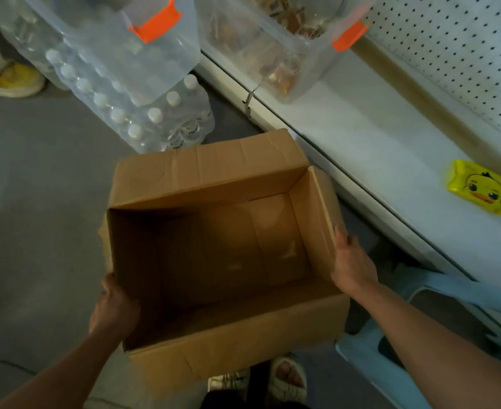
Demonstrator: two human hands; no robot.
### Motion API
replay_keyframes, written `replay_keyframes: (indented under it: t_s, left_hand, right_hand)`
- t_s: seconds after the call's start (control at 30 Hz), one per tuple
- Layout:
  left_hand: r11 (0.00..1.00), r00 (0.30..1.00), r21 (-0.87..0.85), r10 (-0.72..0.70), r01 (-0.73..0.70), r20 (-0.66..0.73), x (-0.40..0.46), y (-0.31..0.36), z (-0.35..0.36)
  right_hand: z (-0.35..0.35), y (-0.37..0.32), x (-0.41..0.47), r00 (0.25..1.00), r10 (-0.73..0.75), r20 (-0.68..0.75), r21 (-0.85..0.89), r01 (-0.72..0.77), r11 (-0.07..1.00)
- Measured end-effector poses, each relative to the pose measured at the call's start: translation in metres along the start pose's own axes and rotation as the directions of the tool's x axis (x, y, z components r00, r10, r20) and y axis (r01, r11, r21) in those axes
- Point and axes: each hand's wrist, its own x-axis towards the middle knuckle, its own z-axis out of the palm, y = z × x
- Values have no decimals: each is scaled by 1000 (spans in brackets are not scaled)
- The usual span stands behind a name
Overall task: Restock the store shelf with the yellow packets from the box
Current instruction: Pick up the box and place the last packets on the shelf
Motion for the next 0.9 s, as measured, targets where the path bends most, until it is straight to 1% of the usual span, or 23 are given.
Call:
replay_keyframes:
  t_s: [0.07,0.1,0.17,0.3,0.4,0.5,0.57,0.63,0.7,0.77,0.9]
  left_hand:
    - [999,1000,39,16,-17,13,-18,21,-9]
    - [999,999,33,37,-38,32,-28,35,-13]
    - [993,990,22,117,-119,82,-49,66,-19]
    - [940,934,84,314,-332,173,-89,137,-19]
    - [889,883,117,409,-442,231,-115,191,-7]
    - [825,820,143,494,-547,288,-137,242,12]
    - [766,765,151,563,-625,312,-147,272,29]
    - [708,698,116,631,-696,338,-155,301,50]
    - [664,649,98,671,-741,359,-159,329,74]
    - [606,599,105,717,-788,355,-161,358,100]
    - [527,524,84,791,-846,317,-159,412,145]
  right_hand:
    - [-17,-2,-12,1000,-5,24,21,4,1000]
    - [-27,-3,-18,1000,-11,28,32,10,999]
    - [-47,-2,-29,1000,-18,12,64,17,998]
    - [-84,14,-47,999,31,-11,135,-29,990]
    - [-101,39,-54,994,91,-59,148,-81,986]
    - [-112,75,-51,977,193,-95,177,-174,969]
    - [-116,102,-44,960,260,-102,214,-234,948]
    - [-117,133,-32,945,303,-121,240,-269,933]
    - [-117,163,-15,923,355,-147,259,-310,915]
    - [-117,193,7,896,413,-164,287,-357,889]
    - [-118,242,60,831,518,-205,389,-416,822]
